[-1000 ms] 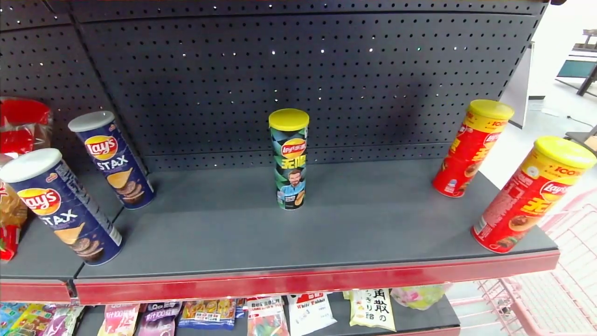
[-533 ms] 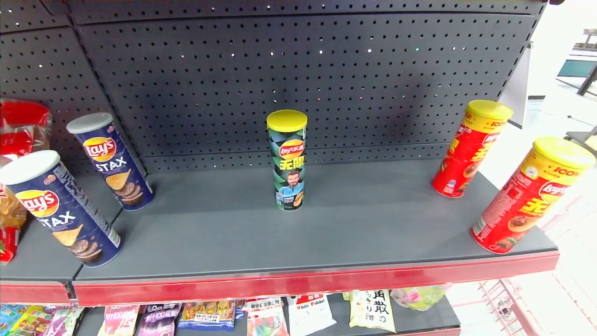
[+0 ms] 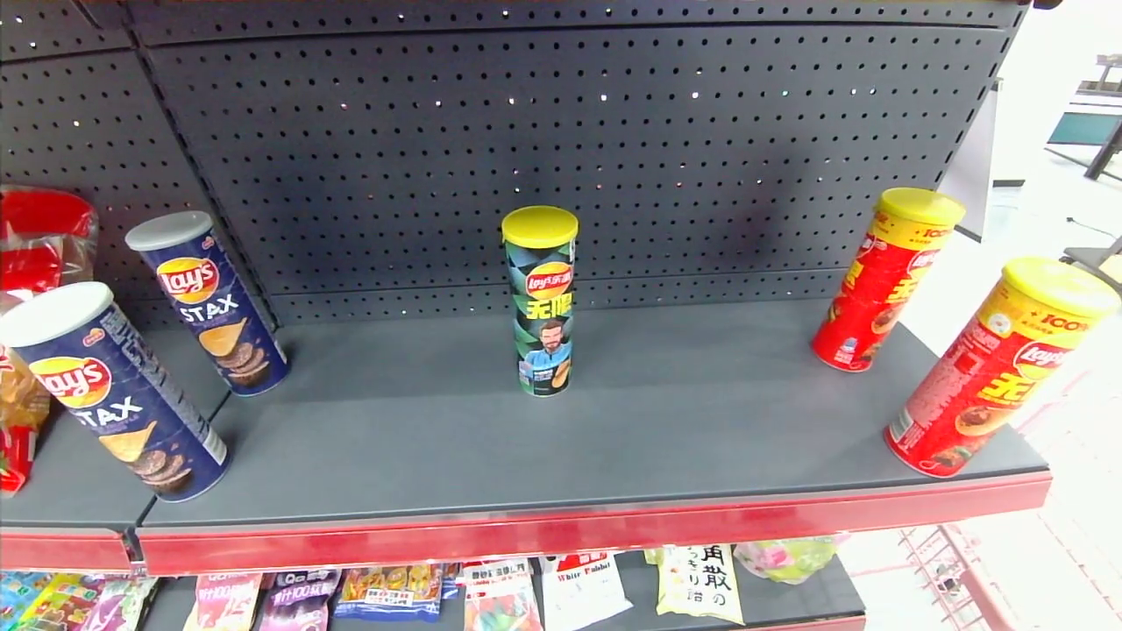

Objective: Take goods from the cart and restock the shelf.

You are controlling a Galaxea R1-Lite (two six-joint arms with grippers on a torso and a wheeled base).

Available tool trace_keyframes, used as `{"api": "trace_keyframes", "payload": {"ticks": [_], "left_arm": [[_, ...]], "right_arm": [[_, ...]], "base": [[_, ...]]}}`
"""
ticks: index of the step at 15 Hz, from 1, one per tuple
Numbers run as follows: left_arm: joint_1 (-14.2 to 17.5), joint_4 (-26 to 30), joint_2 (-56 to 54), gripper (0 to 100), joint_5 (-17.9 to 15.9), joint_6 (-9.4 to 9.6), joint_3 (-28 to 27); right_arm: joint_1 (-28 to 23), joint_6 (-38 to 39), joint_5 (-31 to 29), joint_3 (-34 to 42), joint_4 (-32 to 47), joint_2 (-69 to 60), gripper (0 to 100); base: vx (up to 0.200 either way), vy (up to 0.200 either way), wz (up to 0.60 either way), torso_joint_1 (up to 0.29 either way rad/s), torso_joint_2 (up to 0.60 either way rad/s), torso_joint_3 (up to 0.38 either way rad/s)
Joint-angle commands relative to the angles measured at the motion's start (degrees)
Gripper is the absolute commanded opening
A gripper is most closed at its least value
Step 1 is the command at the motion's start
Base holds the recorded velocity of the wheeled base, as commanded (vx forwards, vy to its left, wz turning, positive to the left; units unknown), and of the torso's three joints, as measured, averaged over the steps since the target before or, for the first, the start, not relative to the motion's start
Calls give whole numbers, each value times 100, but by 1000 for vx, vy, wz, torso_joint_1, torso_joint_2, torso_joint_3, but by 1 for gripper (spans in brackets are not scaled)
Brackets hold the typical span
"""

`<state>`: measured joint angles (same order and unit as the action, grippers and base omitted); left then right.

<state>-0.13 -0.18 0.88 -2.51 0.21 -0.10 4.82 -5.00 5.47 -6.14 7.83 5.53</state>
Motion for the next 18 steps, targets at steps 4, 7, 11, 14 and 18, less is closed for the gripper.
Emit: {"api": "trace_keyframes", "payload": {"ticks": [4, 7, 11, 14, 18], "left_arm": [[-250, -157, 2118, 100, -267, -381, -1871], [-303, -1001, 4693, 100, -531, -1128, -3893], [-1147, -2223, 6399, 100, -2570, -214, -3726], [-1454, -3322, 7840, 100, -3027, 41, -3831], [-1815, -3717, 8657, 100, -3045, 58, -4209]], "right_arm": [[11, 8, 6, 184, -167, -9, 0], [11, -10, 85, 184, -159, 0, 0], [11, -10, 121, 193, -167, -9, 0], [11, -10, 121, 193, -167, -9, 0], [11, -1, 121, 193, -167, -9, 0]], "base": [[0, 0, 0, 0, 0, 0], [0, 0, 0, 0, 0, 0], [0, 0, 0, 0, 0, 0], [0, 0, 0, 0, 0, 0], [0, 0, 0, 0, 0, 0]]}}
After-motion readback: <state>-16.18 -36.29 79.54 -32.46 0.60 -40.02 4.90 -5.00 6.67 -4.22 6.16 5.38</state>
